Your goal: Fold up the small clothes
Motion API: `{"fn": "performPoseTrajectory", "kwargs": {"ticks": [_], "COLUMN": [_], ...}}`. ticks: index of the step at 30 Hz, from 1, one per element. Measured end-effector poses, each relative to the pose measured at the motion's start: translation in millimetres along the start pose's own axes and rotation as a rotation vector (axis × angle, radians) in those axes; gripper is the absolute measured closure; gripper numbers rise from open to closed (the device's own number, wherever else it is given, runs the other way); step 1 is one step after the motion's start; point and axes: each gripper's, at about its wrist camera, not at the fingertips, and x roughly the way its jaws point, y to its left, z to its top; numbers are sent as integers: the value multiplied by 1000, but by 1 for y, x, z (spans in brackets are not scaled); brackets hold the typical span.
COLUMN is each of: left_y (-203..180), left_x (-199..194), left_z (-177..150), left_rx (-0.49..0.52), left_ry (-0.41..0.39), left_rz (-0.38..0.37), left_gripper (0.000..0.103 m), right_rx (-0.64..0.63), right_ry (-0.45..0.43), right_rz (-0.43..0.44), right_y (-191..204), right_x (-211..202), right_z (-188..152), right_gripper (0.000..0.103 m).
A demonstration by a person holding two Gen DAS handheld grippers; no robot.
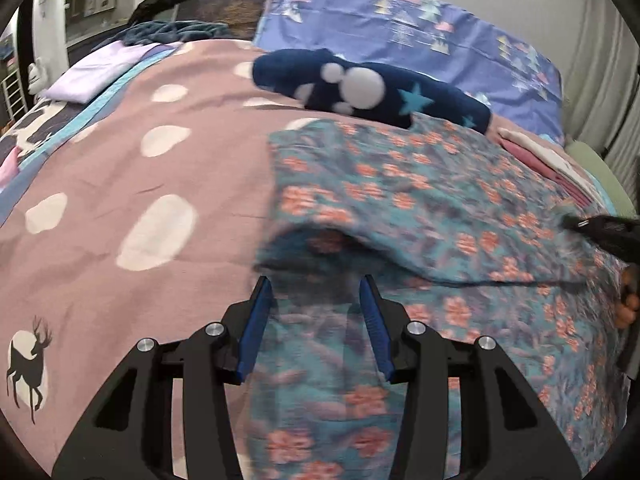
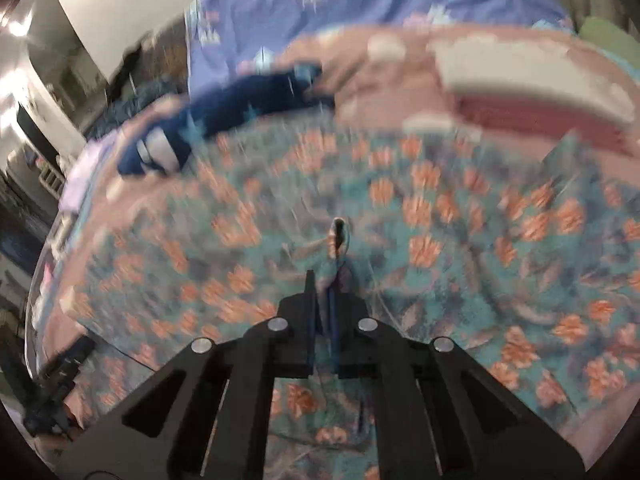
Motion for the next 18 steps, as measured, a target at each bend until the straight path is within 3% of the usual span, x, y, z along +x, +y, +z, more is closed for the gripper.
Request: {"fn": "performPoseTrajectory", "kwargs": {"ticks": [2,5,6,7,9,13,16,18], "left_y": [8,17,17,17,16,22,27,24], "left_x": [2,6,7,7,7,5,4,3], "left_z": [0,2,3,2,2,1,1,2], "left_rx": [-15,-54,-56,-52,-46,-75,-94,-85], "left_ry": [0,14,12,10,6,3,-5,-11], "left_rz": [41,41,40,39,36,27,19,15], "left_gripper": [51,51,51,51,51,51,51,51], "right_rx": [-4,-25,-32,-30,-14,-10,1,-25], "right_ry": [-89,-154,-120,-78,-35,-77,-56,-28], "right_rz": [-20,-184,-194,-180,-161,-153,-42,4], "right_y": [0,-14,-23,-30,-40,-43,-47,-44], "right_x": [-30,-47,-39,-30,-25,-41,-49,-49], "right_z": [6,17,20,20,15,-4,-14,-21], "right_gripper": [98,96,87,70,57,61,72,73]}}
